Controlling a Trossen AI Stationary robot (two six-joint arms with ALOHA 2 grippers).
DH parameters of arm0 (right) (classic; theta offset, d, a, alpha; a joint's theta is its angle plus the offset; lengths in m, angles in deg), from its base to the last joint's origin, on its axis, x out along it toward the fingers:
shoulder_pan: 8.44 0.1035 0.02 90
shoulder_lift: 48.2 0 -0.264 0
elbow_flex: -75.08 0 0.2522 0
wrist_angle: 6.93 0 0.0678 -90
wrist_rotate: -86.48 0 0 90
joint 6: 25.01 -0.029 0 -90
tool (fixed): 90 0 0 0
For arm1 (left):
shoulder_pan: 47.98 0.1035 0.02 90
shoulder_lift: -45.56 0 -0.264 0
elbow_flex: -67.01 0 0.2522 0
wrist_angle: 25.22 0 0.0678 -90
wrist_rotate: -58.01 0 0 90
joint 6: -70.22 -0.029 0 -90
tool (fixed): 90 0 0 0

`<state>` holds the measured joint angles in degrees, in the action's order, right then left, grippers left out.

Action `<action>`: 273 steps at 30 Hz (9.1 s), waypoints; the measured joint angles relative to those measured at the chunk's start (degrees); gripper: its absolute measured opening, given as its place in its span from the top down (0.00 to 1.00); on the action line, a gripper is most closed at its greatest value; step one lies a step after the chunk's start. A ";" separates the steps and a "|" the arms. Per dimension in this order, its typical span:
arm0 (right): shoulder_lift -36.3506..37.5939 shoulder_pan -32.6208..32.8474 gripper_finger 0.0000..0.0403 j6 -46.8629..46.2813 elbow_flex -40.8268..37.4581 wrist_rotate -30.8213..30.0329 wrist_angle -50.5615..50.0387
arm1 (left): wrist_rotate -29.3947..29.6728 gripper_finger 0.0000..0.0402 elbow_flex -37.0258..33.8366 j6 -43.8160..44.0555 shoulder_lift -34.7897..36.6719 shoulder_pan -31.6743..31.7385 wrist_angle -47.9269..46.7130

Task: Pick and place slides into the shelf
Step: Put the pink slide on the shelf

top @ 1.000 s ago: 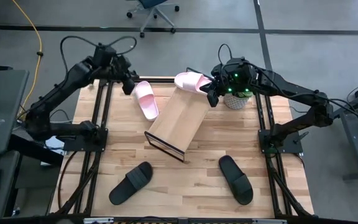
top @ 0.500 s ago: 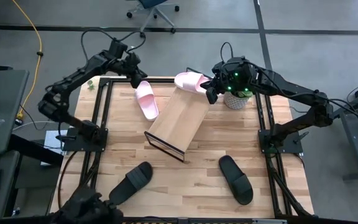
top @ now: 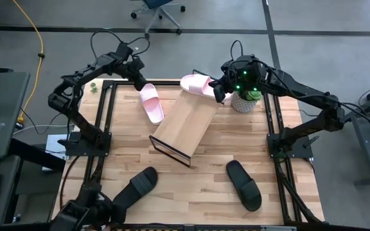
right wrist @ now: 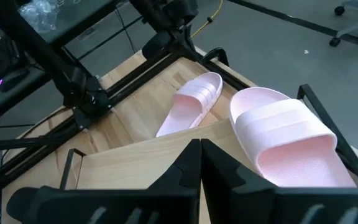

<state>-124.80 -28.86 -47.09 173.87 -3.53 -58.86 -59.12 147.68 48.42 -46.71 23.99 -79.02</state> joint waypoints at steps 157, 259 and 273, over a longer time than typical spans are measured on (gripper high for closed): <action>-0.04 0.09 1.00 -0.83 -0.02 -3.83 3.21 | -21.05 0.69 0.10 -20.03 -18.64 -3.86 -15.49; -0.04 0.20 1.00 5.59 -0.02 -5.62 -0.90 | -9.97 1.00 66.32 -4.82 -10.07 -14.26 -46.68; -0.04 0.20 1.00 5.50 -0.02 -5.79 -4.72 | -7.98 1.00 66.32 0.46 -9.13 -30.10 -41.32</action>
<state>-124.84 -28.67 -41.59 173.85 -9.32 -63.58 -67.09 214.00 48.88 -55.84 -6.10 -120.34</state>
